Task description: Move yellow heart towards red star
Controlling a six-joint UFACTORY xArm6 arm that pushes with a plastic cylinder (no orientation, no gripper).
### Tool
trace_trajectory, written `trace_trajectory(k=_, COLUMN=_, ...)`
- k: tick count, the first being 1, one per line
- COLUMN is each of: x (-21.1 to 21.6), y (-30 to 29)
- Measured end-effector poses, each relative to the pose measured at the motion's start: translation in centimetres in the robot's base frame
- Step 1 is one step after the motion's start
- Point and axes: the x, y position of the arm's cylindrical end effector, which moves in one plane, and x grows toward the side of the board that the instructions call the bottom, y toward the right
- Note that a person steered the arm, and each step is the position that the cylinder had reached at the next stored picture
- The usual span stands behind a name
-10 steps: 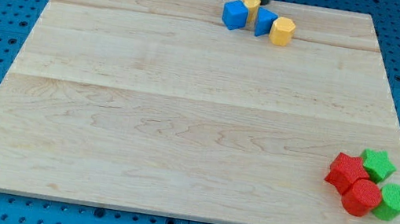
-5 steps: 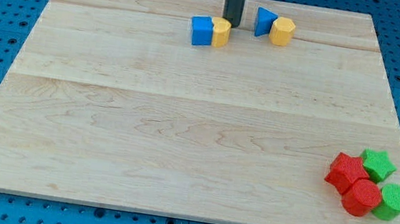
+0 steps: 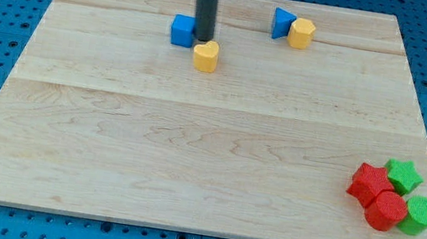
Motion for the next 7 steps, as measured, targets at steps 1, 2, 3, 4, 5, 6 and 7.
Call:
trace_trajectory(k=1, x=3.9, y=0.1)
trace_trajectory(k=2, x=5.6, y=2.8)
trace_trajectory(k=3, x=3.9, y=2.6)
trace_trajectory(k=4, x=2.3, y=3.1)
trace_trajectory(k=5, x=3.7, y=5.1)
trace_trajectory(k=6, x=6.6, y=7.3)
trace_trajectory(k=7, x=9.1, y=10.1)
